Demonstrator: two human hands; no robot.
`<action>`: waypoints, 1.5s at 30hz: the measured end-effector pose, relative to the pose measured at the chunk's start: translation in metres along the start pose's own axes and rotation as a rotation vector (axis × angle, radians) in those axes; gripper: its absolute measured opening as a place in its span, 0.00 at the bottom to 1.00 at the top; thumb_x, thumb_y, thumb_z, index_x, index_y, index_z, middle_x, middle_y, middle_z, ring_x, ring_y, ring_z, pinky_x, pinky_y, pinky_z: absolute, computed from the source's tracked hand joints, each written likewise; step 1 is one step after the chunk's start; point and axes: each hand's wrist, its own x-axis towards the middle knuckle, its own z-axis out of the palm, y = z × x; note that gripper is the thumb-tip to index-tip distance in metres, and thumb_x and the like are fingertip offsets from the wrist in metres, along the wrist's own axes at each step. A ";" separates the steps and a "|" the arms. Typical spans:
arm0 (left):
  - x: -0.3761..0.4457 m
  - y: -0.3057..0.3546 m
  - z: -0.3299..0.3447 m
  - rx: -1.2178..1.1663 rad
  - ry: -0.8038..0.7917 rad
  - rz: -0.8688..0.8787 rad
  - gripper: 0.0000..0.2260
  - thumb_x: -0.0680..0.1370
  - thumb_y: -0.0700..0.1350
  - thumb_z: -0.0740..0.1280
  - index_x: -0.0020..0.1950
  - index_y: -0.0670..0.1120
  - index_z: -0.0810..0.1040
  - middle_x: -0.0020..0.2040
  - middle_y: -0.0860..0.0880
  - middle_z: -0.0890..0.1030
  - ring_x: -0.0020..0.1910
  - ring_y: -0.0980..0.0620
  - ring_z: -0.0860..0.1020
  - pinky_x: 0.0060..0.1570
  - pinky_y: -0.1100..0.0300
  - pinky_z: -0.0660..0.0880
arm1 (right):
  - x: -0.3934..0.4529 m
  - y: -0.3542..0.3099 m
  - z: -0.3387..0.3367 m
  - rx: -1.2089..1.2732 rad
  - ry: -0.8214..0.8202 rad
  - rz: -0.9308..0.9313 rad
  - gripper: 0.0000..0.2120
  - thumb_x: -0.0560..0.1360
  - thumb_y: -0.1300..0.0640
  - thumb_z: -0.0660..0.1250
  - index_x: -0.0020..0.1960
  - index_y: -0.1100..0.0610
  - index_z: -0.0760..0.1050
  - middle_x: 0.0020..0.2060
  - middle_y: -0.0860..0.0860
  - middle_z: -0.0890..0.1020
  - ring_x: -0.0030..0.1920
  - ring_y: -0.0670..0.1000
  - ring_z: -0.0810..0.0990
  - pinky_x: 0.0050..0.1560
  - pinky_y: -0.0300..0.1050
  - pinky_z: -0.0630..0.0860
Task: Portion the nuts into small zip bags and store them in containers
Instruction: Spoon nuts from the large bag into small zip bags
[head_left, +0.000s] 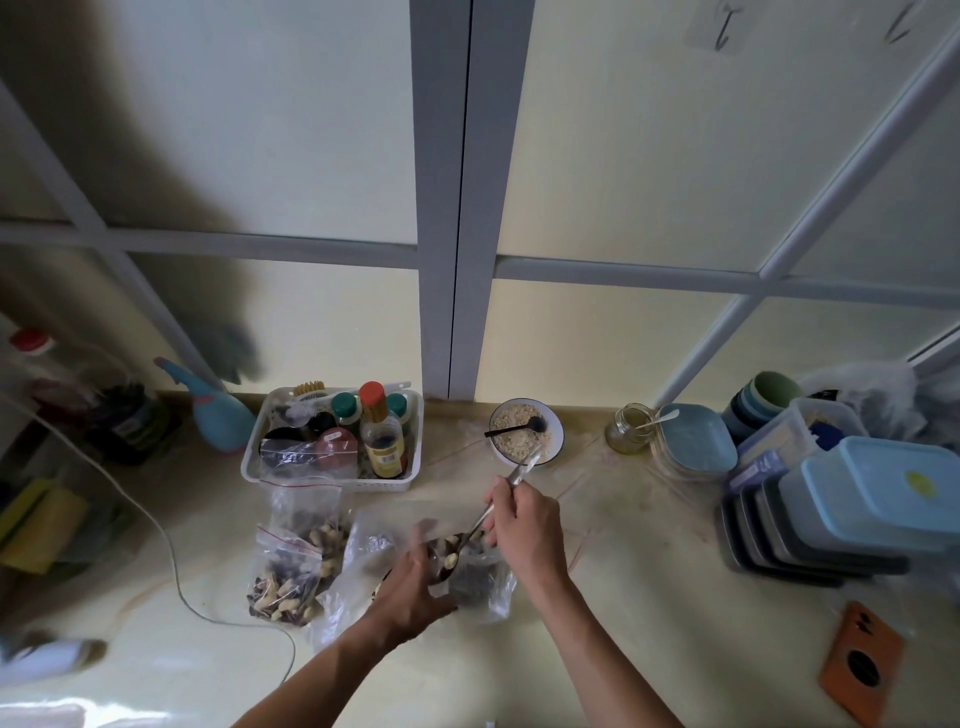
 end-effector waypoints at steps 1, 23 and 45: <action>0.001 0.000 -0.001 0.035 0.026 -0.010 0.29 0.71 0.49 0.77 0.65 0.47 0.64 0.52 0.56 0.72 0.43 0.59 0.73 0.38 0.75 0.69 | -0.001 0.001 0.002 0.010 -0.055 -0.006 0.18 0.84 0.51 0.60 0.40 0.57 0.79 0.28 0.51 0.83 0.26 0.48 0.82 0.37 0.48 0.83; 0.007 -0.014 -0.011 -0.092 0.296 0.154 0.24 0.72 0.55 0.75 0.61 0.52 0.66 0.52 0.56 0.69 0.49 0.52 0.73 0.44 0.54 0.76 | -0.005 -0.025 0.000 0.049 -0.554 -0.352 0.05 0.78 0.54 0.71 0.50 0.52 0.86 0.45 0.40 0.84 0.44 0.45 0.84 0.50 0.44 0.80; 0.009 -0.032 -0.005 0.052 0.147 0.121 0.48 0.68 0.55 0.75 0.79 0.46 0.50 0.71 0.53 0.58 0.71 0.55 0.58 0.73 0.58 0.60 | 0.007 -0.016 -0.007 -0.159 -0.352 -0.309 0.14 0.81 0.47 0.67 0.49 0.57 0.84 0.32 0.47 0.83 0.33 0.42 0.83 0.39 0.43 0.82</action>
